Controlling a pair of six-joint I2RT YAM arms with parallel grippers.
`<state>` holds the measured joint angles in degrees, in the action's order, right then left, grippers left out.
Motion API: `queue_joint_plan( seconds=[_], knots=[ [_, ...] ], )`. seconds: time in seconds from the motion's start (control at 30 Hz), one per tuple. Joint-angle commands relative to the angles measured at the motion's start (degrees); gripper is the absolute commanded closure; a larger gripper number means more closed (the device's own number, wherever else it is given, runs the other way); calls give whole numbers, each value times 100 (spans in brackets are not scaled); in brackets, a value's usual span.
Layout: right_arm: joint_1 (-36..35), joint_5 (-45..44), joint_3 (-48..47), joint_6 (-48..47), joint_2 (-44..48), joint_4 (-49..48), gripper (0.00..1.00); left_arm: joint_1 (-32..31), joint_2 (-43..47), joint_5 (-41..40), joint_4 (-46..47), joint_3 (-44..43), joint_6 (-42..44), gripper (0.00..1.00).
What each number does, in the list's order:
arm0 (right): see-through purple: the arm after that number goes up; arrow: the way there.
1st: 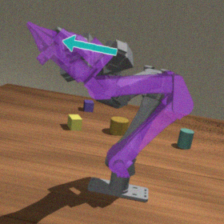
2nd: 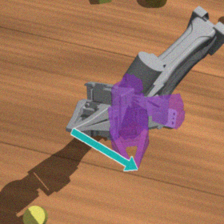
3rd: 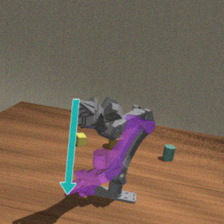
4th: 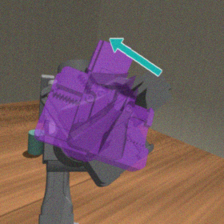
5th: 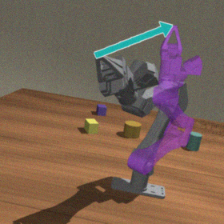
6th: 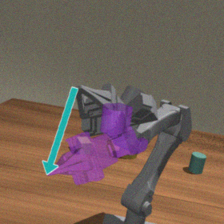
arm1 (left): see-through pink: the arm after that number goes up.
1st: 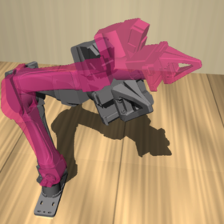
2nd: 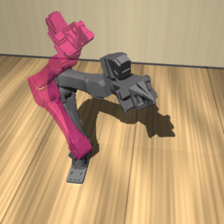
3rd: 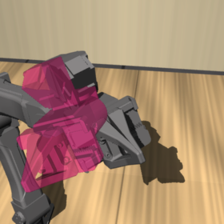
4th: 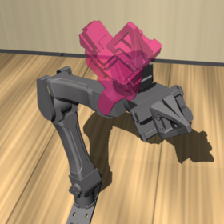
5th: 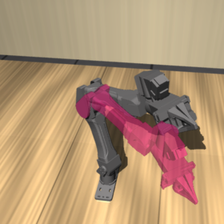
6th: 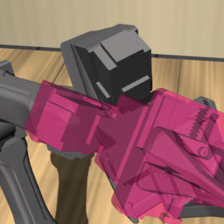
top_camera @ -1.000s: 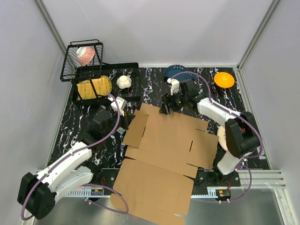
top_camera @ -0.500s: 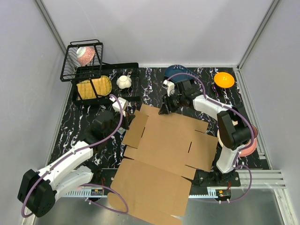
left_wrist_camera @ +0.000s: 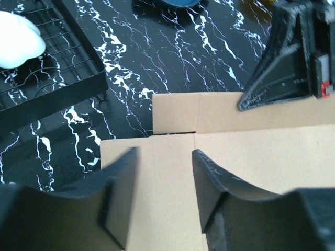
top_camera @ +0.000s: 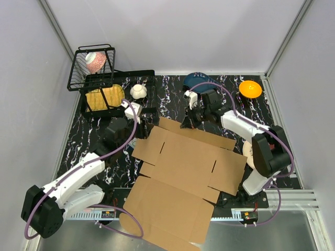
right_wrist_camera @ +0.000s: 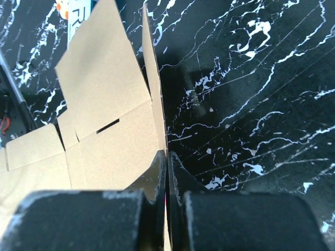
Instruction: Fold the paper box
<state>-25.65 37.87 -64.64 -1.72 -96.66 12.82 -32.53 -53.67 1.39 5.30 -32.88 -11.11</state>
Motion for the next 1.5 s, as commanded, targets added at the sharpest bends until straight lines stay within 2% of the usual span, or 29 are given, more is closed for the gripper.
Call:
queue_joint_plan(
  seconds=[0.0,0.1,0.23,0.33,0.57,0.97,1.2,1.3,1.33,1.47],
  knots=[
    [-177,-867,145,-136,648,-254,100,1,-82,-805,-309,-596,-67,41],
    [-265,-1150,276,-215,842,-262,100,10,-353,-1070,-512,-956,-31,31],
    [-283,-1019,373,-171,868,-359,100,28,-1118,-597,-732,-1640,-31,26],
    [-309,-869,400,-154,789,-385,100,54,-1716,-298,-706,-1931,56,25],
    [-353,-649,382,-127,754,-403,100,432,-2411,1186,-179,-2143,-75,23],
    [-371,-412,321,-92,710,-350,100,520,-3245,2067,323,-2248,30,25],
    [-371,-499,303,-118,701,-333,100,538,-3396,2542,252,-2179,48,42],
    [-371,-517,303,-101,675,-341,100,546,-3326,2498,243,-2091,48,56],
    [-371,-569,312,-110,675,-341,100,538,-3308,2489,226,-2073,31,65],
    [-371,-824,286,-101,675,-333,100,538,-3089,2454,121,-2003,-101,83]
  ],
)
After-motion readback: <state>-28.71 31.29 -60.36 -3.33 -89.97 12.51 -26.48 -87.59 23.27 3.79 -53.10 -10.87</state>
